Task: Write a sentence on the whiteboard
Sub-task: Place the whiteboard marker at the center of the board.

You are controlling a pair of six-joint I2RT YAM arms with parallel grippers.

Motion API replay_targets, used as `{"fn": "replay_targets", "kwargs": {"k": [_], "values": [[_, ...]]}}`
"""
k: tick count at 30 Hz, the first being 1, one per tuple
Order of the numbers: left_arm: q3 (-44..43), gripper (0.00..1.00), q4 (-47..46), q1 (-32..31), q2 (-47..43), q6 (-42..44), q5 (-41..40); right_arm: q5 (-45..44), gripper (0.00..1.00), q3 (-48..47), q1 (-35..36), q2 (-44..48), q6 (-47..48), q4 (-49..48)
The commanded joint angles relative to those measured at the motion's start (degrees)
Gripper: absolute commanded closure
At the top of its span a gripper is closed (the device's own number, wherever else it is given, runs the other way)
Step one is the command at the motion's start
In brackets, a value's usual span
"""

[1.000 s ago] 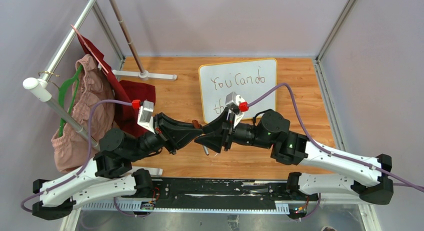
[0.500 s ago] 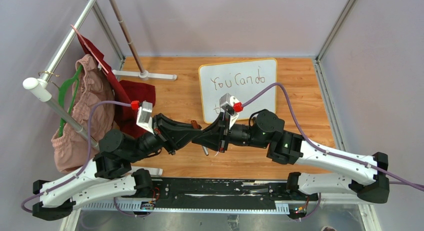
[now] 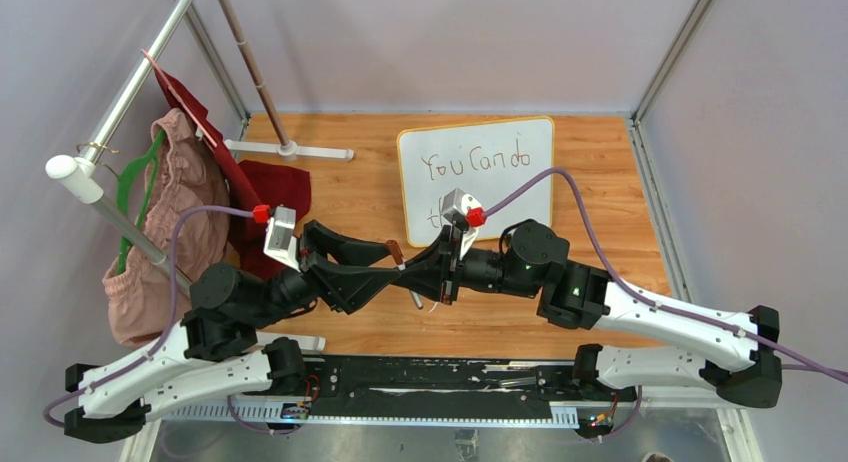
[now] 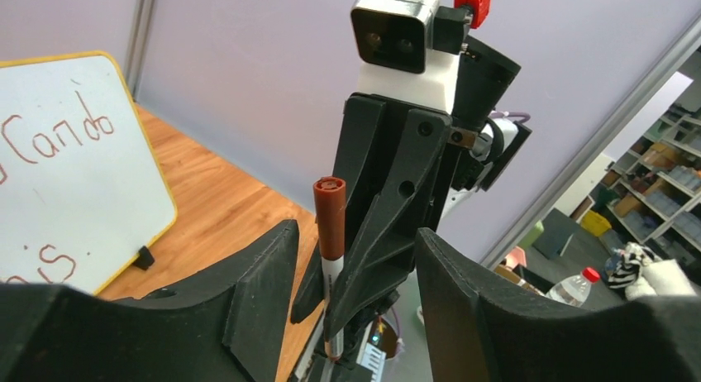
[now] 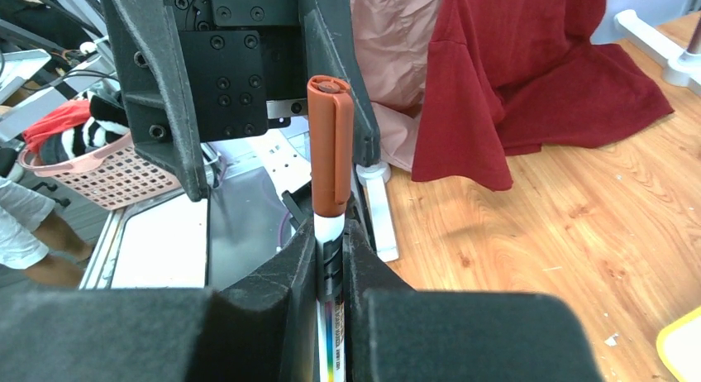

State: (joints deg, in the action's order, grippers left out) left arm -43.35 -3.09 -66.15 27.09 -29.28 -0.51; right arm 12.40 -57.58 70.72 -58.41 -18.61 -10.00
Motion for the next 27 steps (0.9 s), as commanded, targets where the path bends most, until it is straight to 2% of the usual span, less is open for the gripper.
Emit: {"fn": "replay_targets", "kwargs": {"k": [1,4,6,8,9,16,21,24,27], "values": [[0.03,0.38,1.26,-0.12,-1.24,1.43,-2.31,-2.3,1.0,-0.23,-0.55,2.46,2.8,2.41],[-0.27,0.28,2.61,-0.16,-1.96,2.08,-3.64,-3.13,1.0,-0.3,-0.49,3.49,3.7,4.08],[-0.63,0.19,3.62,-0.13,-2.4,2.28,-4.88,-3.78,1.0,-0.36,-0.55,4.37,4.35,5.35],[-1.53,0.03,5.82,-0.13,-2.85,2.71,-5.78,-4.74,1.0,-0.54,-0.52,5.71,5.0,7.22],[-2.22,0.01,7.14,-0.12,-3.14,3.18,-6.18,-5.13,1.0,-0.79,-0.5,6.15,5.4,8.42],[-5.57,0.0,17.0,-0.12,-7.76,8.65,-17.28,-12.23,1.0,-1.94,-0.57,12.48,8.05,20.73],[-6.86,0.0,22.79,-0.12,-8.38,14.14,-26.54,-25.78,1.0,-3.37,-0.49,13.82,8.0,34.27],[-7.73,0.0,24.8,-0.12,-5.42,18.1,-27.72,-31.2,1.0,-3.33,-0.73,12.29,7.14,40.97],[-8.5,0.0,24.8,-0.12,-1.19,22.09,-26.97,-29.8,1.0,-1.13,-3.64,10.47,5.63,42.4]]}}
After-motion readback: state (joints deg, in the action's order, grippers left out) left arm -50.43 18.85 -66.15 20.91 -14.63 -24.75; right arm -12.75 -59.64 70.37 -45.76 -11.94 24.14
